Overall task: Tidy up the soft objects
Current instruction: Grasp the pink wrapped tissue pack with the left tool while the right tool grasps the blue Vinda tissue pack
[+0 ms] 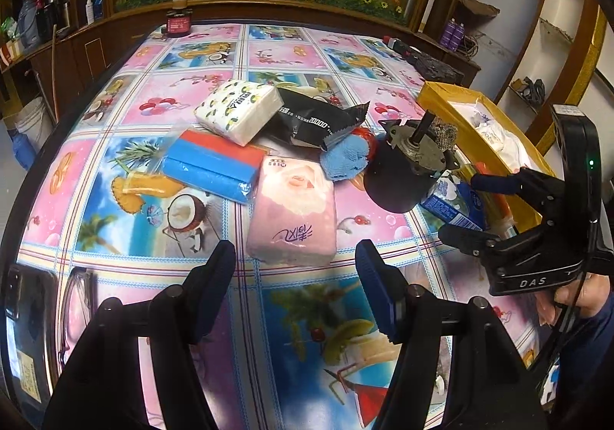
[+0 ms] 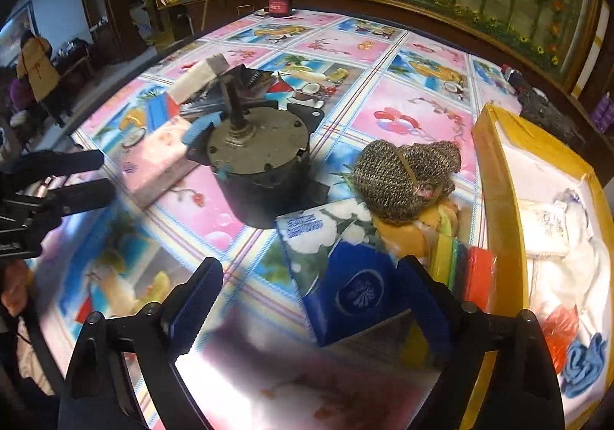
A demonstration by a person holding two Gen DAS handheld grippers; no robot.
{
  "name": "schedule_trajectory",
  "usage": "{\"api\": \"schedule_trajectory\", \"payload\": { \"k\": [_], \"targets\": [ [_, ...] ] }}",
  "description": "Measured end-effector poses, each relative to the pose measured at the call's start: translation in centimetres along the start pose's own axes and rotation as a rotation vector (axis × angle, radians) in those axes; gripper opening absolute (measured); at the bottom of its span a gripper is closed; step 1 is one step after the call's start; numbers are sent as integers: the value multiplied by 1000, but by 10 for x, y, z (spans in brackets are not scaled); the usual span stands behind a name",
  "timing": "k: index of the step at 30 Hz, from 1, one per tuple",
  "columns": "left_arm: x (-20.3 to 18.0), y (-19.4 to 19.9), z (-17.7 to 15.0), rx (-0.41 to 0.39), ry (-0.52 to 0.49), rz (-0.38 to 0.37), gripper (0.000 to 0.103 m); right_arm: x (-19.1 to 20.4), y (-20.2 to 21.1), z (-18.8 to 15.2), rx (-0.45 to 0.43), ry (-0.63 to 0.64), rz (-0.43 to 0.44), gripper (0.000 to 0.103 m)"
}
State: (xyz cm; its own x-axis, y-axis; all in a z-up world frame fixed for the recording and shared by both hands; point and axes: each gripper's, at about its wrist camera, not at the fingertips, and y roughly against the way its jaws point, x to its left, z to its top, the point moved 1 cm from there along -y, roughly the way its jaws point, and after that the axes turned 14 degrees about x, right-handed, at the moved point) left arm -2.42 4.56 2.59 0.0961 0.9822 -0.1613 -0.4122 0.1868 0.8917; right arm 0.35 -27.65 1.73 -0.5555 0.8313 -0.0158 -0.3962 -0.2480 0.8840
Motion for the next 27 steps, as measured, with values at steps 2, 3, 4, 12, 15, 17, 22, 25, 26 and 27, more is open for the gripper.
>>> {"api": "schedule_trajectory", "payload": {
  "k": [2, 3, 4, 12, 15, 17, 22, 25, 26, 27],
  "targets": [
    [-2, -4, 4, 13, -12, 3, 64, 4, -6, 4, 0, 12, -20, 89],
    [-3, -6, 6, 21, -19, 9, 64, 5, -10, 6, 7, 10, -13, 74],
    [-4, -7, 8, 23, -27, 18, 64, 3, -13, 7, 10, 2, -8, 59],
    [-3, -22, 18, 53, -27, 43, 64, 14, -10, -2, 43, 2, 87, 52],
    [-1, -30, 25, 61, -9, 32, 64, 24, -8, -9, 22, 0, 41, 54],
    [-2, -38, 29, 65, -6, 24, 63, 27, -9, -11, 6, -12, 37, 55],
    [-14, -47, 30, 27, -42, 146, 52, 25, -11, -21, -28, -21, 34, 58],
    [-20, -39, 16, 27, -43, 131, 50, 25, -10, -25, -47, -31, 33, 61],
    [-25, -36, 10, 26, -51, 120, 50, 25, -9, -27, -52, -33, 29, 61],
    [-29, -33, 2, 28, -63, 108, 50, 25, -9, -30, -53, -37, 29, 61]
  ]
}}
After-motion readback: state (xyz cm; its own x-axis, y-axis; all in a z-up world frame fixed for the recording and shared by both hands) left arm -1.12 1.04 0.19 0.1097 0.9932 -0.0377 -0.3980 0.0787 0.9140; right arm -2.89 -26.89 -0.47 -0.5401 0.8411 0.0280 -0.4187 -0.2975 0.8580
